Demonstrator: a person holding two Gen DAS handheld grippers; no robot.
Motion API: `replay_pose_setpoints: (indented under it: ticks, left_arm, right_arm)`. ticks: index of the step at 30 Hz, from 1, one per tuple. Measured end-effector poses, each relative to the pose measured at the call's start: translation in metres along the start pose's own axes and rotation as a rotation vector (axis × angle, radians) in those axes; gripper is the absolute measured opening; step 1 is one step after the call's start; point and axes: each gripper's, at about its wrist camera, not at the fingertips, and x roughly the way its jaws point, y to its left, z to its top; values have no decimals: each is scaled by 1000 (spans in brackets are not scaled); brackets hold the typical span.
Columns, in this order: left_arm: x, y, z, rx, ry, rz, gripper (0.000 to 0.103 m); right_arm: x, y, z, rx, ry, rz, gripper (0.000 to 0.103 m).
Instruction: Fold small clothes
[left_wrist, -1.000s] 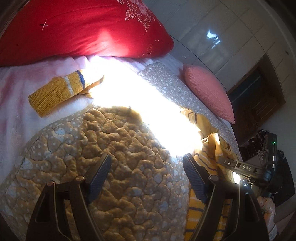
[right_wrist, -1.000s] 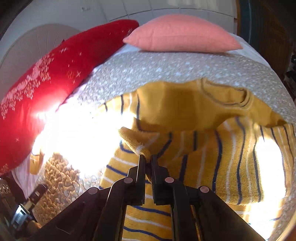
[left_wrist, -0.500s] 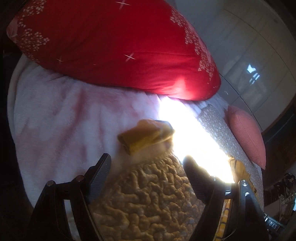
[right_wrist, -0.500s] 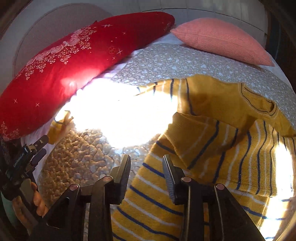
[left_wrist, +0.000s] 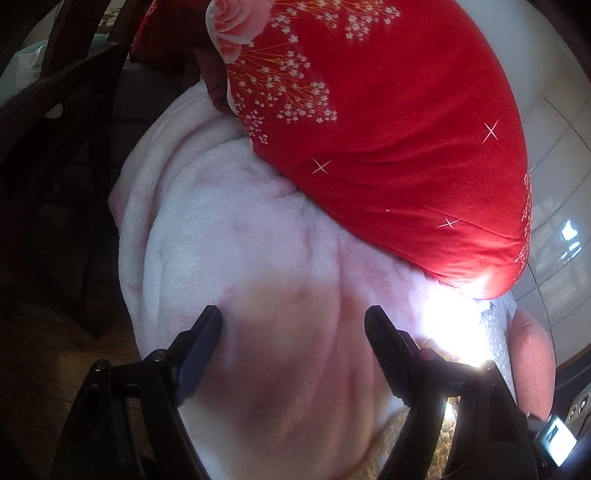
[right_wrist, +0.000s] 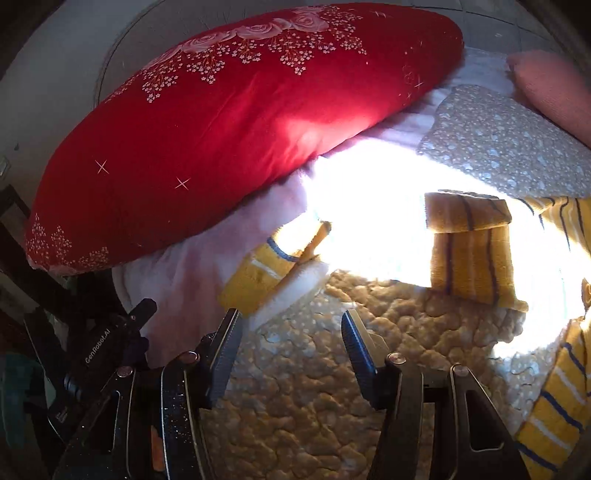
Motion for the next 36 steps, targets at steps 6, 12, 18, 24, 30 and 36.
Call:
replay_pose_setpoints:
  ticks: [6, 12, 18, 24, 30, 36]
  left_arm:
    - [11, -11, -2, 22, 14, 6, 79]
    - [13, -21, -7, 58, 23, 1, 79]
    - [10, -47, -21, 127, 58, -113, 80]
    - [-11, -122, -77, 390, 147, -363, 81]
    - [-43, -185, -150, 614, 265, -620, 82]
    - [-45, -217, -201, 740, 420, -725, 82]
  right_arm:
    - [46, 3, 19, 69, 36, -62, 72]
    - [30, -6, 19, 28, 63, -48, 8]
    - [-86, -42, 7, -118, 15, -194, 7]
    - [-213, -182, -35, 91, 3, -453, 4]
    - [-282, -326, -92, 377, 33, -776, 7]
    - [-330, -360, -125, 524, -160, -712, 42]
